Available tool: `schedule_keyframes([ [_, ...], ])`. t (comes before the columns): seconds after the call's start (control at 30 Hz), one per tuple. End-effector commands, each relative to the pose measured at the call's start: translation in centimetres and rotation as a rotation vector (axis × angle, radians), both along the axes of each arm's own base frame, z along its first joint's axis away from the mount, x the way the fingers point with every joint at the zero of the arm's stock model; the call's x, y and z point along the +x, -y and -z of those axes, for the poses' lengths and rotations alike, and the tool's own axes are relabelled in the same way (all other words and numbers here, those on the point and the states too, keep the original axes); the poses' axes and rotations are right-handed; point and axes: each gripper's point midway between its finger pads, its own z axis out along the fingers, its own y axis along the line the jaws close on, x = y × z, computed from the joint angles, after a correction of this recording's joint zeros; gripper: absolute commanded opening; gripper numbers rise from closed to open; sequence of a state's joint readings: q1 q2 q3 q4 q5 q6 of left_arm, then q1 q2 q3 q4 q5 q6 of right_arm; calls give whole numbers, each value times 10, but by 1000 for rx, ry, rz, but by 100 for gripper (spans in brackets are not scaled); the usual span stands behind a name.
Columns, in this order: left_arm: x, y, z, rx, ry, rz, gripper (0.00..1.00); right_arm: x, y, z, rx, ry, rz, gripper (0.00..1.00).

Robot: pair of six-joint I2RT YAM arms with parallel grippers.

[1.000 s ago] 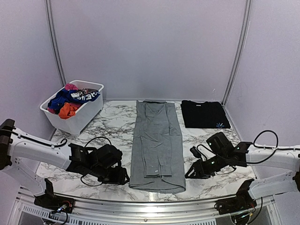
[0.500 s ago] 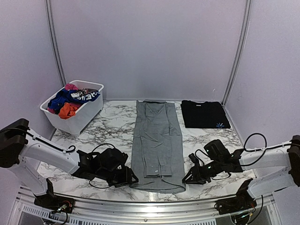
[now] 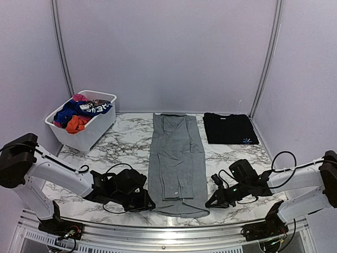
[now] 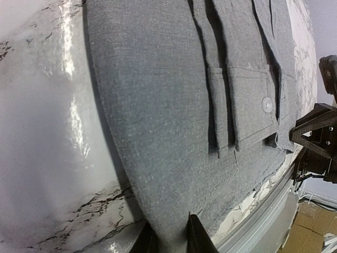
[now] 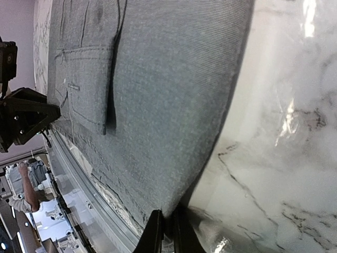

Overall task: Fold and stack the mixed laundry pile
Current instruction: Pick up the rectangle-folded shirt from the center of the board.

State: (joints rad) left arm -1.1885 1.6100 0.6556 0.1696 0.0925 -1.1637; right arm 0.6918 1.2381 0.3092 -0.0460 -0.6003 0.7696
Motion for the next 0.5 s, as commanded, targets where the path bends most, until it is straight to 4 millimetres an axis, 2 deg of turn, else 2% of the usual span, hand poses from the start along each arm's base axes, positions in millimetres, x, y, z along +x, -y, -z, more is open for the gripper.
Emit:
schedule_keyframes([
  [0.0,-11,-5,17,73,-29,31,15,-7,2,4,1,-22,-1,4],
  [0.03,-12,-4,16,70,-28,38,12,-7,0,1,12,-19,-4,0],
  [0.13,-19,3,10,60,-17,76,0,-7,-1,-12,30,1,-18,0],
  [0.23,-32,8,4,94,-2,140,0,-13,2,-25,43,9,-17,0],
  [0.37,-61,15,-14,85,28,216,0,-27,1,-56,132,33,-42,0],
  [0.47,-71,17,-29,60,44,223,0,-35,3,-72,168,40,-52,0],
])
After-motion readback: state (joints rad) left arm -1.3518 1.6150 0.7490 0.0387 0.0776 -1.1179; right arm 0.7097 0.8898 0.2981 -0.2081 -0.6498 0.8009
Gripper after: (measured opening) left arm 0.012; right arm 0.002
